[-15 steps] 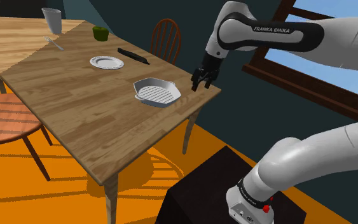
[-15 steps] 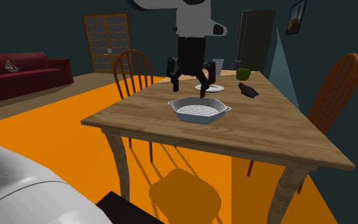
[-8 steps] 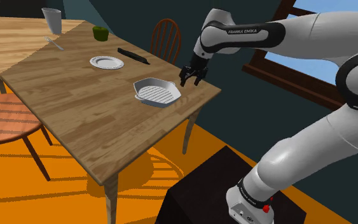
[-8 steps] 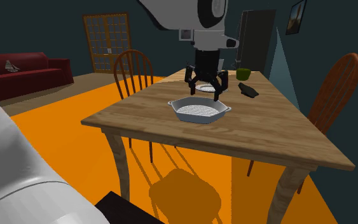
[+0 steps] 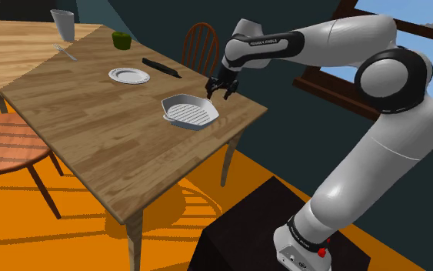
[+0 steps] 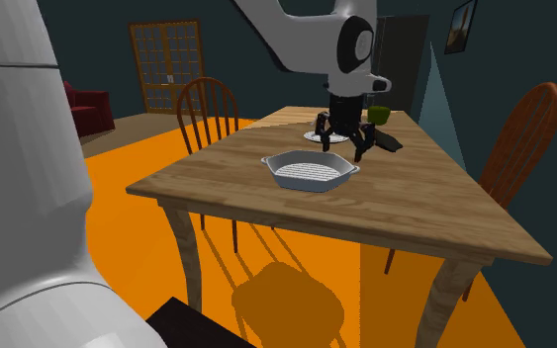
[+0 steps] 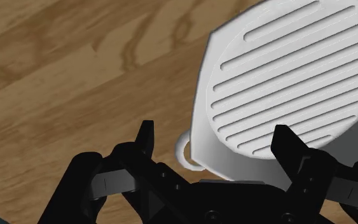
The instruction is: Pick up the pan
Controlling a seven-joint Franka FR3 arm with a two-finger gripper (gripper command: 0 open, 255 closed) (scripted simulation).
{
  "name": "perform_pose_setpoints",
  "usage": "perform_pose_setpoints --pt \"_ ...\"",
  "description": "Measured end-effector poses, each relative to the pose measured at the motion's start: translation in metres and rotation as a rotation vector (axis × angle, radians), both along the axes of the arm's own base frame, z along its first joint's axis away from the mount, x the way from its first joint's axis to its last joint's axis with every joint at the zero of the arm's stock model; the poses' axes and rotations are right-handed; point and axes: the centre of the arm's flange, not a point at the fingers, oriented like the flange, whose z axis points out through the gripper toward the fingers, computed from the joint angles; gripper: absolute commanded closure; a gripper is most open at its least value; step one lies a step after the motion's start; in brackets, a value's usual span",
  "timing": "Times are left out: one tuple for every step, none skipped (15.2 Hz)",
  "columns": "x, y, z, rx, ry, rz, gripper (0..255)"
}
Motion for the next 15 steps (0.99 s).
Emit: perform_pose_setpoints --pt "0.009 -0.004 -0.003 0.000 -0.006 -0.012 0" --pt "0.012 -0.006 -0.007 0.000 -0.010 -0.019 0" --pt "0.015 -0.008 -0.012 0.000 -0.011 -0.022 0" --pt "0.016 -0.009 -0.017 0.000 -0.012 -0.024 0" --pt "0.016 -0.009 -0.022 0.000 -0.013 -0.025 0" --pt "0.017 -0.009 -0.028 0.000 -0.013 -0.025 0" --pt "0.017 -0.009 -0.033 0.000 -0.013 -0.025 0" --pt "0.017 -0.009 -0.039 0.000 -0.013 -0.025 0" --pt "0.017 -0.009 -0.042 0.000 -0.013 -0.025 0" --pt "0.016 -0.009 -0.044 0.000 -0.013 -0.025 255" --pt "0.016 -0.009 -0.045 0.000 -0.013 -0.025 255" --pt "0.016 -0.009 -0.045 0.000 -0.013 -0.025 255" --pt "0.017 -0.009 -0.045 0.000 -0.013 -0.025 255" --pt "0.017 -0.009 -0.045 0.000 -0.014 -0.026 255" --pt "0.017 -0.009 -0.045 0.000 -0.014 -0.026 255"
